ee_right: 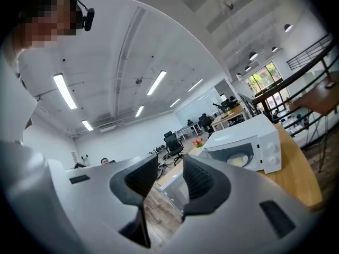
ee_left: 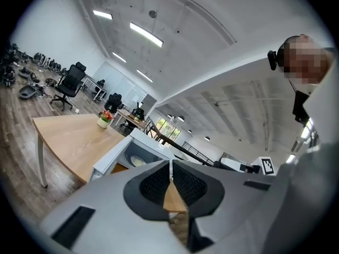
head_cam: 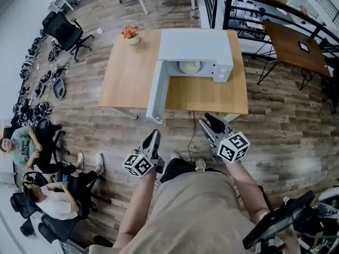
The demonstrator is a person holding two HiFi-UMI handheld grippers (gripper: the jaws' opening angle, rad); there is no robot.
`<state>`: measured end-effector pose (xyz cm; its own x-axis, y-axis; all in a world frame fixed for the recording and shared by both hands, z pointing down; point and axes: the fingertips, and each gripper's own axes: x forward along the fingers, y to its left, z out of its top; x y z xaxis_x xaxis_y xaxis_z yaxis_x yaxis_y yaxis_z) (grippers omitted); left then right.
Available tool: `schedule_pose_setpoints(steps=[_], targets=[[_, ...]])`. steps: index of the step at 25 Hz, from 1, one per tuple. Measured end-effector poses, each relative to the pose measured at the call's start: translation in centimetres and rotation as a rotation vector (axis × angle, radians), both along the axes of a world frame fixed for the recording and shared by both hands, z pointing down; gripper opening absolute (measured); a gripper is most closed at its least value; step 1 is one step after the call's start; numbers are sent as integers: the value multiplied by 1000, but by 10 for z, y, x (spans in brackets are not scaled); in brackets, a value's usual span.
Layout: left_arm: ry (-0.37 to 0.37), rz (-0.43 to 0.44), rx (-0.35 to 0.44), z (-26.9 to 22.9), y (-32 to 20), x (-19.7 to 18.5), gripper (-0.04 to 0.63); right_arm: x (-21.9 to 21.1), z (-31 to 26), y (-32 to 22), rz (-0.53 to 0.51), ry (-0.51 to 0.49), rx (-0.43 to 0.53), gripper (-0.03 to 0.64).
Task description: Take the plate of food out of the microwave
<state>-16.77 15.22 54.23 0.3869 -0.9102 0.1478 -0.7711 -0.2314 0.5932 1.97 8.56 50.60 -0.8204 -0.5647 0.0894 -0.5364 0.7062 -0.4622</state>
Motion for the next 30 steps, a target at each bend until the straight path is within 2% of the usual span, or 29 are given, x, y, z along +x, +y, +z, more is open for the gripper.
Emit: schedule_pose_setpoints(steps=[7,18,25,30], targets=[[-2,-37,50,-24,-7,-51,2,-68,-26,-12,-39,-2,55,133],[6,-215,105,-57,11,-158,2,-205,-63,-5,-215,8,146,133],[11,-281,122,-58,23,-211,2,-258,-60,-2,-270,32,153,133],[17,-302,127,-52,22,-238,2,-278,-53,-7,-274,46,149,133]])
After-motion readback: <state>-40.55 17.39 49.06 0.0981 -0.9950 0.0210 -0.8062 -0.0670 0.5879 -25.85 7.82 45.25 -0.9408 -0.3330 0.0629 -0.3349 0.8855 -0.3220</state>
